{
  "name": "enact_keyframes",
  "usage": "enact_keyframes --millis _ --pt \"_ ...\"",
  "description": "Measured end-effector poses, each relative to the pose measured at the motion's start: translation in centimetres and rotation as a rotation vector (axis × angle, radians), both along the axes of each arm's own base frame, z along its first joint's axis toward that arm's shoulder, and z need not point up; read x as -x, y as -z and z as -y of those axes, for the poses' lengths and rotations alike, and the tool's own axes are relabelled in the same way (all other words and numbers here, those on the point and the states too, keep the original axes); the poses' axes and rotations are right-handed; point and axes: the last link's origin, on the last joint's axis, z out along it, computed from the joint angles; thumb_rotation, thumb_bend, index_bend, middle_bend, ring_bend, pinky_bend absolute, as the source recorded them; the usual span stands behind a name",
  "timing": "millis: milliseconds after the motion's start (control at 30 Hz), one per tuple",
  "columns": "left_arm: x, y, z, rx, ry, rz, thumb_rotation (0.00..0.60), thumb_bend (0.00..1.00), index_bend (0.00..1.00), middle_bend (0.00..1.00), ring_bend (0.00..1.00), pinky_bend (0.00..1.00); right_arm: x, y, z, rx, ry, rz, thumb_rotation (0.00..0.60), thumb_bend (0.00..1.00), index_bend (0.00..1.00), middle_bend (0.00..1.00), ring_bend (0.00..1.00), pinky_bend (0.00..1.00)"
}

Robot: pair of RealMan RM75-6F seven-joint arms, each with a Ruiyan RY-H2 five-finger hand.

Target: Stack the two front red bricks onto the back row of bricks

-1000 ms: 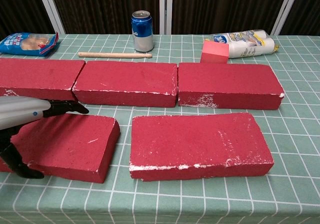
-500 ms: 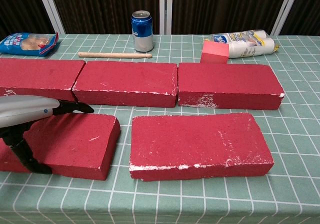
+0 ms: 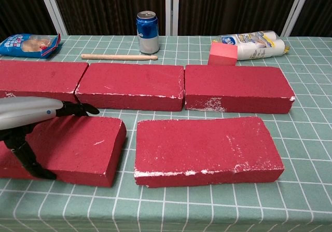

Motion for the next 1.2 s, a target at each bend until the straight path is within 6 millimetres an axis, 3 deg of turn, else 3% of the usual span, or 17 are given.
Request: enact_keyframes --millis 167,300,567,933,1200 --pt "-1.0 -1.3 0.4 -0.005 0.018 0.021 0.600 0.09 0.04 0.19 0.00 0.00 0.0 -0.2 0.1 0.007 -0.001 0.000 0.600 0.08 0.00 0.00 0.00 0.00" --pt "-1.7 -3.1 -0.5 -0.048 0.052 0.010 0.600 0.09 0.04 0.19 0.00 0.00 -0.1 -0.4 0.1 0.016 -0.005 0.002 0.600 0.08 0.00 0.00 0.00 0.00" --pt "-3.4 -5.6 -5.7 -0.137 0.067 0.024 0.600 0.09 0.07 0.20 0.00 0.00 -0.8 -1.5 0.3 0.039 -0.028 0.003 0.600 0.08 0.00 0.00 0.00 0.00" --pt "-4.1 -4.8 -13.7 -0.087 0.024 0.008 0.600 0.09 0.08 0.19 0.00 0.00 -2.5 -2.9 0.5 0.065 -0.061 -0.016 0.600 0.08 0.00 0.00 0.00 0.00" --pt "-3.9 -3.4 -16.3 -0.070 -0.021 0.011 0.600 0.09 0.08 0.19 0.00 0.00 -2.3 -2.4 0.7 0.049 -0.047 -0.017 0.600 0.08 0.00 0.00 0.00 0.00"
